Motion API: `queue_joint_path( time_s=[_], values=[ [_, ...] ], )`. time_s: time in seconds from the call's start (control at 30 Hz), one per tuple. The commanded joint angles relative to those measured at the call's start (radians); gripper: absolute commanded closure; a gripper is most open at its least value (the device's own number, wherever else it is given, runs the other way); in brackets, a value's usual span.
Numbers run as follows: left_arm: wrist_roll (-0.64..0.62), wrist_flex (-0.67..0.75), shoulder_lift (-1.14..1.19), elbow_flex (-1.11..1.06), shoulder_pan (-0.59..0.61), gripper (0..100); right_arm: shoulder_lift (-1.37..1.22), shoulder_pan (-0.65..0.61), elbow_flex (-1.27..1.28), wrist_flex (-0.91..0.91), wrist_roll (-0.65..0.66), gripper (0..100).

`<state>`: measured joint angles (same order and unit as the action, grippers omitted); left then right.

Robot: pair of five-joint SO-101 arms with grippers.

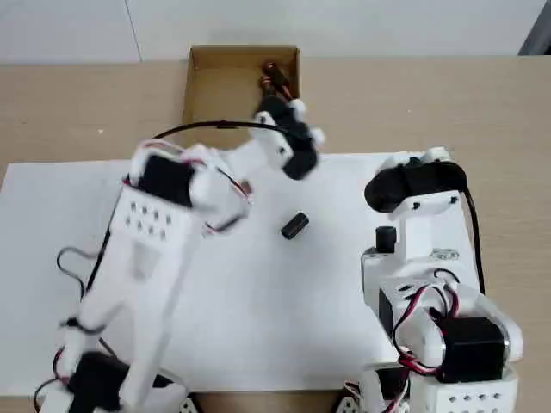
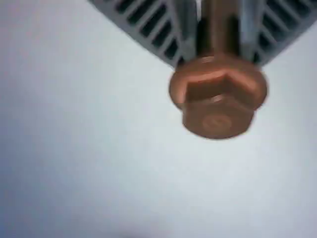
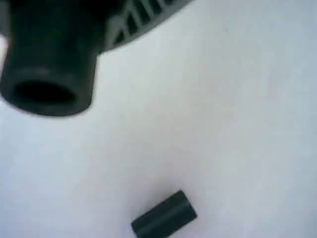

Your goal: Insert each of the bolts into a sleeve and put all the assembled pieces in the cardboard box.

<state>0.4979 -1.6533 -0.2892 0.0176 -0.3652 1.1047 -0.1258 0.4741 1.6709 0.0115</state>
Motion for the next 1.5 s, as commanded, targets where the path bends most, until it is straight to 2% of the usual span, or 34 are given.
queue_joint_path(
  time_s=[0.0, 0.13, 0.27, 0.5, 0.73, 1.0, 1.27, 1.47],
  values=[
    [-0.146, 0.009, -0.152, 0.044, -0.037, 99, 0.061, 0.001, -0.052, 0.018, 0.011, 99.5],
    [-0.264, 0.120, -0.242, -0.002, -0.037, 99, 0.147, 0.001, -0.008, 0.015, 0.015, 99.5],
    [-0.390, 0.261, -0.318, -0.124, 0.020, 99, 0.203, 0.004, 0.068, -0.025, 0.038, 99.5],
    [-0.505, 0.491, -0.539, -0.479, 0.081, 99, 0.288, 0.002, 0.264, -0.217, 0.038, 99.5],
    [-0.592, 0.761, -0.925, -0.894, 0.081, 99, 0.348, -0.033, 0.446, -0.400, 0.035, 99.5],
    [-0.769, 0.786, -1.195, -1.112, 0.083, 99, 0.374, -0.191, 0.588, -0.545, -0.074, 99.5],
    [-1.013, 0.787, -1.390, -1.245, 0.094, 99, 0.374, -0.317, 0.733, -0.779, -0.077, 99.5],
    [-1.074, 0.787, -1.539, -1.330, 0.094, 99, 0.374, -0.420, 0.839, -0.915, -0.069, 99.5]
  ],
)
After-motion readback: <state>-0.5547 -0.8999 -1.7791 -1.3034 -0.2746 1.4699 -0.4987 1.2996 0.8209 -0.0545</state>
